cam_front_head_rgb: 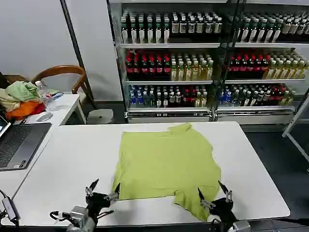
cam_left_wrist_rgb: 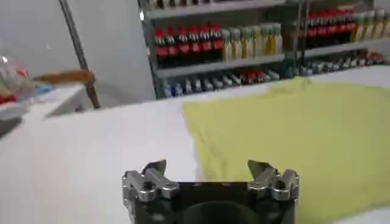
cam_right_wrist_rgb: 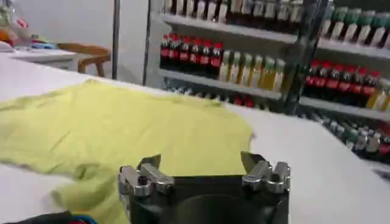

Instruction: Fold and organize the clothes.

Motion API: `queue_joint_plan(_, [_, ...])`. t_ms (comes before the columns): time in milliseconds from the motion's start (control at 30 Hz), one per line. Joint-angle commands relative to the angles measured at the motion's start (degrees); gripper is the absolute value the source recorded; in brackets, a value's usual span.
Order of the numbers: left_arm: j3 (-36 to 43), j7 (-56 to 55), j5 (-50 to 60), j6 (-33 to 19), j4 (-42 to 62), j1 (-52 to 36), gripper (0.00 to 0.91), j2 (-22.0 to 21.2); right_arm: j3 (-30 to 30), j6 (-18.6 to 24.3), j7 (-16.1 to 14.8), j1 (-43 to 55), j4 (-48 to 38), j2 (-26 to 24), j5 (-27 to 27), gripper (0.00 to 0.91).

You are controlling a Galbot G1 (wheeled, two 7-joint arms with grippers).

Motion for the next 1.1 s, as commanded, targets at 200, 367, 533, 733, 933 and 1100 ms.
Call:
queue_joint_plan(200, [1.5,-2.4,-3.1,3.2,1.9,0.0,0.907,-0.9,-0.4,-1.5,1.5,-4.7,1.1,-0.4,1.3,0.907])
queue_joint_plan(367, [1.4,-4.2,-3.3,2.9,3.6,-0.6,0.907,-1.4,-1.2,-1.4,2.0,-4.6,0.8,-0.1,1.3,0.907])
queue_joint_plan(533, [1.6,-5.3,-4.6,2.2,4.8,-1.0,0.907,-1.9,-1.7,-1.2,2.5,-4.1,-0.1,0.2,1.7,0.907])
queue_joint_plan(733, [2.6,-5.4,-4.6,1.1,6.0,-1.6,0.050,-2.2,-2.7,-1.3,2.9,-2.8,-0.9,0.5,3.1,0.202])
queue_joint_plan(933, [3.1,-5.3,-4.8,0.7,6.1,-1.3,0.050,-2.3,-3.9,-0.8,2.6,-2.4,-1.3,0.8,3.7,0.000])
queue_joint_plan(1100, [4.3,-5.0,-4.2,0.4,6.0,-1.0,0.050,-2.4,-4.1,-0.8,2.6,-2.4,-1.1,0.7,3.8,0.000])
